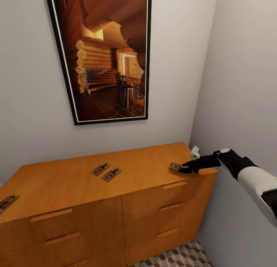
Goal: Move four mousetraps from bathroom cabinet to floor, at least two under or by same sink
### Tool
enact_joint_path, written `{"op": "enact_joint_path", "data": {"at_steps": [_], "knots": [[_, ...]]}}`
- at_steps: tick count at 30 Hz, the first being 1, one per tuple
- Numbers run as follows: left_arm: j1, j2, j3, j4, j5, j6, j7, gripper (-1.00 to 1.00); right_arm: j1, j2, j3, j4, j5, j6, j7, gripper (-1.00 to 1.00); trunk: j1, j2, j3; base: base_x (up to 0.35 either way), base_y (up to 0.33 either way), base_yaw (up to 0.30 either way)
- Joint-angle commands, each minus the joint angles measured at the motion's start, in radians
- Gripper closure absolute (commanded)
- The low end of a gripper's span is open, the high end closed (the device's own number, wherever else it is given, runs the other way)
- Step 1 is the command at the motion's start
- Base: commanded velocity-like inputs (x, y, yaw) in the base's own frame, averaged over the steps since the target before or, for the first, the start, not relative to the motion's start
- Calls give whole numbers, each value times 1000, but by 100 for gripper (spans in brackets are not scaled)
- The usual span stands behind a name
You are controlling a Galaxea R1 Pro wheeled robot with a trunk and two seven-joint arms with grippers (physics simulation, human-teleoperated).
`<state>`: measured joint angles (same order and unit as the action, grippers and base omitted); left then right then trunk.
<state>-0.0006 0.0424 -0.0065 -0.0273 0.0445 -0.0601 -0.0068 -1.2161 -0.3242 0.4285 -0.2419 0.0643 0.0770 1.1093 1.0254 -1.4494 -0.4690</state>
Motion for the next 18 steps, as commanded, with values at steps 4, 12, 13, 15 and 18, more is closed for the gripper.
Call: {"op": "enact_joint_path", "data": {"at_steps": [4, 12, 13, 15, 18], "knots": [[0, 0, -1, 0, 5, -2, 0, -100, 0, 0, -4, -2, 5, 13, 5, 100, 0, -1, -1, -211, 207, 0], [0, 1, -1, 0, 5, -2, -1, -100, 0, 2, -2, -1, 6, 12, 2, 100, 0, -1, -1, -226, 216, 0], [0, 1, -1, 0, 5, -2, -1, -100, 0, 2, -2, -1, 6, 12, 2, 100, 0, -1, -1, -235, 207, 0], [0, 0, -1, 0, 5, -2, -1, -100, 0, 2, -2, 0, 7, 12, 1, 100, 0, -1, -1, -245, 164, 0], [0, -1, -2, 0, 5, -3, -1, -100, 0, 2, -2, 1, 8, 12, 0, 100, 0, -1, -1, -252, 76, 0]]}}
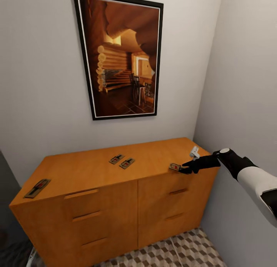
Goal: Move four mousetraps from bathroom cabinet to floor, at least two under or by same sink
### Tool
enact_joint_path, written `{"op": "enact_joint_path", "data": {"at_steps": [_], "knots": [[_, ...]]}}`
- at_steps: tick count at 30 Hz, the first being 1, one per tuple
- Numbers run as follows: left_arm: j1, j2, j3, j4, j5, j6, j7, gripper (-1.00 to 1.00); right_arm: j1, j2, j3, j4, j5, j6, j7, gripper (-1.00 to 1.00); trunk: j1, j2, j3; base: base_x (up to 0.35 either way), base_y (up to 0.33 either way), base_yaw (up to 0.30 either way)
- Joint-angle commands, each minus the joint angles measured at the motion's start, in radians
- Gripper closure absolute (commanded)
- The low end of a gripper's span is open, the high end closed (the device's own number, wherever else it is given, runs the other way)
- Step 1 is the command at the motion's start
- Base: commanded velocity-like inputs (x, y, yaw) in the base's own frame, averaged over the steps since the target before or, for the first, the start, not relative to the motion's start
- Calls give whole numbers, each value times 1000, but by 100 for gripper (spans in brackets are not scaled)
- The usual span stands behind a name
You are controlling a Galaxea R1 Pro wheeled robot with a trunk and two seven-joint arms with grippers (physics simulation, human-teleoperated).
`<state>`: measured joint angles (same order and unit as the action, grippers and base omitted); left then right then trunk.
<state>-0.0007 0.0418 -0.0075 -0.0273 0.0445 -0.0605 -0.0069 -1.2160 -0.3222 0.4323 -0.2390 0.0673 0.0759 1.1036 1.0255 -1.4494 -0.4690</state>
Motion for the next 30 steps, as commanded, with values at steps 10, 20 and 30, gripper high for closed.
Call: {"op": "enact_joint_path", "data": {"at_steps": [10, 20, 30], "knots": [[0, 0, -12, 0, 5, -2, -1, -100, 0, 0, -6, -1, 5, 12, 3, 100, -1, -1, -1, -265, 8, 0], [0, 0, -14, 0, 5, -2, -1, -100, 0, 1, -5, 5, 5, 12, -3, 100, -1, -1, -1, -273, 0, 0], [0, 0, -14, -1, 5, -2, -1, -100, 0, 0, -4, 12, 4, 10, -4, 100, -1, -1, -1, -168, 0, 0]]}}
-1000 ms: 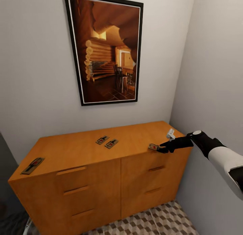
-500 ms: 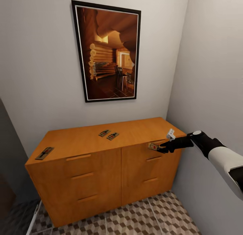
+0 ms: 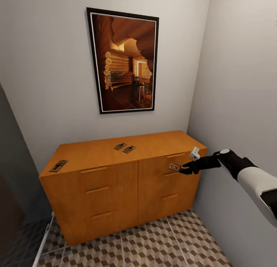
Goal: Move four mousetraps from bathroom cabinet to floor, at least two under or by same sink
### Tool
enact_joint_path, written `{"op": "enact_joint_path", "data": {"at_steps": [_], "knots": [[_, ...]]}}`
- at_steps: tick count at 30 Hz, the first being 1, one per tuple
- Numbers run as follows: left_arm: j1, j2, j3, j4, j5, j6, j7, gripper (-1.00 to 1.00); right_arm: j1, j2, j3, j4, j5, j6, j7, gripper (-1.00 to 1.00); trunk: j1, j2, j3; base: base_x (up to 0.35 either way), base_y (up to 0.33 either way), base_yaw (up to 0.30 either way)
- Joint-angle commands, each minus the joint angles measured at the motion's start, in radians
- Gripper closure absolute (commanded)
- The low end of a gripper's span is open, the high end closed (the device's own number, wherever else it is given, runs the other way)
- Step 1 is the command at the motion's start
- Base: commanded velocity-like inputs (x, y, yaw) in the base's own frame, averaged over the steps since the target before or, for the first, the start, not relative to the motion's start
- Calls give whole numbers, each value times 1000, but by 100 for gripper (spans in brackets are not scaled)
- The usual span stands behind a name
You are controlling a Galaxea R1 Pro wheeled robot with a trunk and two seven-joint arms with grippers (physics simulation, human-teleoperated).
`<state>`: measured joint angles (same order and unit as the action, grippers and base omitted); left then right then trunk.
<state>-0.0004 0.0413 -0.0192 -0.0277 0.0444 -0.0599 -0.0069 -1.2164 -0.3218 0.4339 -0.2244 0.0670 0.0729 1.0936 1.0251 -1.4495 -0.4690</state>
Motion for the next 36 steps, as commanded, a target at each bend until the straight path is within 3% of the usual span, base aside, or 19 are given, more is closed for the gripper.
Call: {"op": "enact_joint_path", "data": {"at_steps": [1, 7, 15, 27, 30, 36], "knots": [[0, 0, -2, -1, 5, -2, -1, -100, 0, 0, -6, -1, 4, 12, 5, 100, 0, -1, -1, -20, 0, 0], [0, 0, -2, -1, 5, -2, -1, -100, 0, 1, -6, 72, 3, -11, -9, 100, 0, -1, -1, -6, 0, 0], [0, 0, -2, -1, 5, -3, -1, -100, 31, 5, -6, 199, 3, -153, -32, 100, 0, -1, -1, 0, 0, 0], [0, 10, 3, -10, 3, -3, -1, -100, 309, 2, -6, 209, 5, -290, -164, 100, 0, -1, -1, 0, 0, 0], [0, 19, 3, -30, 3, -3, -1, -100, 406, 6, -5, 209, 2, -352, -217, 100, 0, -1, -1, 0, 0, 0], [0, 20, 2, -51, 3, -3, -1, -100, 556, 41, -6, 209, 1, -428, -308, 100, 0, -1, -1, 0, 0, 0]]}}
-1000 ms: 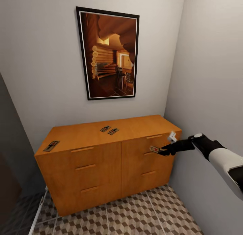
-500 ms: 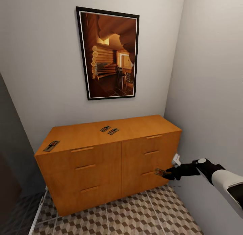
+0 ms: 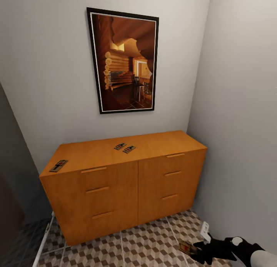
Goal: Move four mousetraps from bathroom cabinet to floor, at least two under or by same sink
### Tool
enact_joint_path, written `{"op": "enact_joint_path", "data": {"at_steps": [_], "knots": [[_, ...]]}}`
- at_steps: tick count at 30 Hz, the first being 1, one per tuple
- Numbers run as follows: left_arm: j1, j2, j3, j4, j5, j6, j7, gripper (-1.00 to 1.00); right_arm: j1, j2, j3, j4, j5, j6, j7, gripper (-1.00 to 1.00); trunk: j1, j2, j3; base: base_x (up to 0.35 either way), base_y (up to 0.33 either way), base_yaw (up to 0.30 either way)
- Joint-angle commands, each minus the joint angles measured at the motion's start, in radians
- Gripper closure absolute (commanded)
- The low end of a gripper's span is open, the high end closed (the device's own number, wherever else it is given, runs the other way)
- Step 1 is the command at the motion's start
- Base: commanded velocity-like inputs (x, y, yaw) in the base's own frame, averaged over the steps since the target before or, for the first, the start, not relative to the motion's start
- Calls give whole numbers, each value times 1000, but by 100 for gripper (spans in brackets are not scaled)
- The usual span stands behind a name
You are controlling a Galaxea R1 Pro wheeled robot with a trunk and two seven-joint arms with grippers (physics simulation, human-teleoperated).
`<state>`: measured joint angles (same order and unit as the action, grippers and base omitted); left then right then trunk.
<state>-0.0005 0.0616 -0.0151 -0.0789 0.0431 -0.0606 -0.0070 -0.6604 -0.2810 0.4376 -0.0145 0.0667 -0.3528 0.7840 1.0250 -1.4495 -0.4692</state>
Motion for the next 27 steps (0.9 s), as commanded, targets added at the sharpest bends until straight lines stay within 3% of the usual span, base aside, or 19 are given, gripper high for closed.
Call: {"op": "enact_joint_path", "data": {"at_steps": [1, 7, 12, 16, 22, 27], "knots": [[0, 0, -2, -2, 4, -3, -1, -100, 39, 18, -10, -1, 1, -27, -25, 100, 0, 0, -1, 0, 0, 0], [0, 0, -3, -19, 4, -11, -1, -100, 156, 112, -9, -1, 1, -73, -164, 100, 0, 0, -1, 0, 0, 0], [0, 0, -2, -35, 4, -15, -1, -100, 195, 173, -10, 0, 1, -73, -298, 100, 0, 0, -1, 0, 0, 0], [0, -1, -2, -66, 4, -16, -1, -100, 221, 245, -10, 1, 0, -69, -462, 100, 0, 0, -1, 0, 0, 0], [0, -2, -2, -127, 4, -16, -1, -100, 231, 280, -11, 1, -13, -69, -547, 100, 0, 0, -1, 0, 0, 0], [-1, -11, 0, -164, 5, -16, -1, -100, 232, 294, -13, 0, -189, -69, -594, 100, 0, 0, -1, 0, 0, 0]]}}
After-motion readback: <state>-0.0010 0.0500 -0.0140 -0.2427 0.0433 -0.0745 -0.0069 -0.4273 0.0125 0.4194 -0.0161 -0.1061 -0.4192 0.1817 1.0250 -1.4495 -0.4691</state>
